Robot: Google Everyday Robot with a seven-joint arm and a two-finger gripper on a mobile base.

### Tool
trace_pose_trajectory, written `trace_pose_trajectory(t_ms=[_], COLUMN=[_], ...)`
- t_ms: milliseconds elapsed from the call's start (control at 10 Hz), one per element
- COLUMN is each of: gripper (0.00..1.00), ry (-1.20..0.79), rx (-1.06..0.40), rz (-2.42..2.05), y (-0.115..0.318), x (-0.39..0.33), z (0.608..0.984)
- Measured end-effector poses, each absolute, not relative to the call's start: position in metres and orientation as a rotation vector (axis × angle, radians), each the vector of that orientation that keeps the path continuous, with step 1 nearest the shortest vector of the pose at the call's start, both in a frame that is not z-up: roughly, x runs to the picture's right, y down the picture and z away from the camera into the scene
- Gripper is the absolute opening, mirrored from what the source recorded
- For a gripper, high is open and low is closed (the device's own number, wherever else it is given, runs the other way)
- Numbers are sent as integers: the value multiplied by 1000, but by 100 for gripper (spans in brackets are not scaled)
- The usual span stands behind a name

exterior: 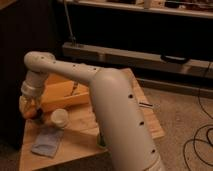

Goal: Place apple in metal cup

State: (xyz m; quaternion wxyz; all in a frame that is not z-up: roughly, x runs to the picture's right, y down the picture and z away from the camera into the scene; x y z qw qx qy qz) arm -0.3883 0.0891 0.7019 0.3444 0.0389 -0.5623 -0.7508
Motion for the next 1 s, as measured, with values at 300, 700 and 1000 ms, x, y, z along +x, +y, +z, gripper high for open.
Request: trace_pose_trajectory(t_ms=[300,700,1000], gripper=[80,80,80], ry=[-1428,-1383,-1356], rx=[81,57,42], rz=[-1926,-1900,-1876], y=[87,82,78], x=[-386,-378,-371], z=[711,722,728])
